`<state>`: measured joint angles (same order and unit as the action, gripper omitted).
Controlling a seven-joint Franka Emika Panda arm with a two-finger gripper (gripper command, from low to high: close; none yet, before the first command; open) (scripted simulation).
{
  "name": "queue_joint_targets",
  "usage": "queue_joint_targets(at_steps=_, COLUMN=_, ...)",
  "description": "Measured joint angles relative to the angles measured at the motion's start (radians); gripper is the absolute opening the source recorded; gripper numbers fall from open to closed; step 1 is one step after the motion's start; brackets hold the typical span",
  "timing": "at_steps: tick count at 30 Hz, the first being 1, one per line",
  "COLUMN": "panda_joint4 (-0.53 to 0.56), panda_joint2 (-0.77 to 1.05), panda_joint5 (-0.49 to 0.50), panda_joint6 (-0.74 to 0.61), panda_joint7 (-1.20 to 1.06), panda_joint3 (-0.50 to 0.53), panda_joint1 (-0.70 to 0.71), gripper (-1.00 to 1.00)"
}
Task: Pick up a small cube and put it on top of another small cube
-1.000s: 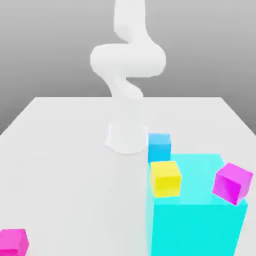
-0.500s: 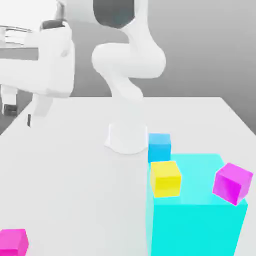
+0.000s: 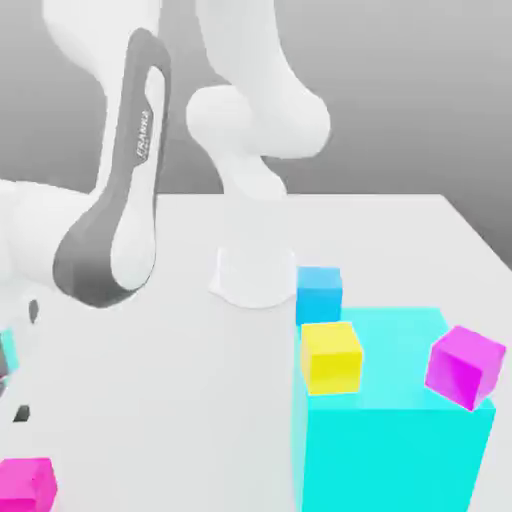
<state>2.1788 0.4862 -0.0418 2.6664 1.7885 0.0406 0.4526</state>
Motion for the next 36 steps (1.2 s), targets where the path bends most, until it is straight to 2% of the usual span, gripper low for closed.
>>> queue_joint_targets(at_steps=1, panda_joint4=-0.007, panda_joint2=0.036, panda_joint5=-0.003, panda_joint6=0.028, panda_joint7=-0.001, panda_joint3=-0.002, panda_joint1=0.002, gripper=0.00)
queue_joint_targets(at_steps=2, panda_joint4=-0.011, panda_joint2=0.059, panda_joint5=-0.005, panda_joint6=0.046, panda_joint7=-0.001, panda_joint3=-0.003, panda_joint1=0.003, gripper=-1.00)
queue_joint_targets(at_steps=10, panda_joint4=-0.006, panda_joint2=0.033, panda_joint5=-0.004, panda_joint6=0.027, panda_joint7=0.000, panda_joint3=-0.001, panda_joint1=0.002, gripper=-1.00)
queue_joint_targets(at_steps=15, panda_joint4=0.035, panda_joint2=-0.136, panda_joint5=0.031, panda_joint6=-0.102, panda_joint7=0.007, panda_joint3=-0.002, panda_joint1=-0.034, gripper=-1.00)
queue_joint_targets(at_steps=23, panda_joint4=0.125, panda_joint2=-0.420, panda_joint5=0.092, panda_joint6=-0.300, panda_joint7=-0.034, panda_joint3=-0.096, panda_joint1=-0.164, gripper=-1.00)
queue_joint_targets(at_steps=29, panda_joint4=0.194, panda_joint2=-0.635, panda_joint5=0.060, panda_joint6=-0.445, panda_joint7=-0.118, panda_joint3=-0.141, panda_joint1=-0.273, gripper=-1.00)
queue_joint_targets(at_steps=36, panda_joint4=0.275, panda_joint2=-0.891, panda_joint5=-0.020, panda_joint6=-0.614, panda_joint7=-0.249, panda_joint3=-0.195, panda_joint1=-0.399, gripper=-1.00)
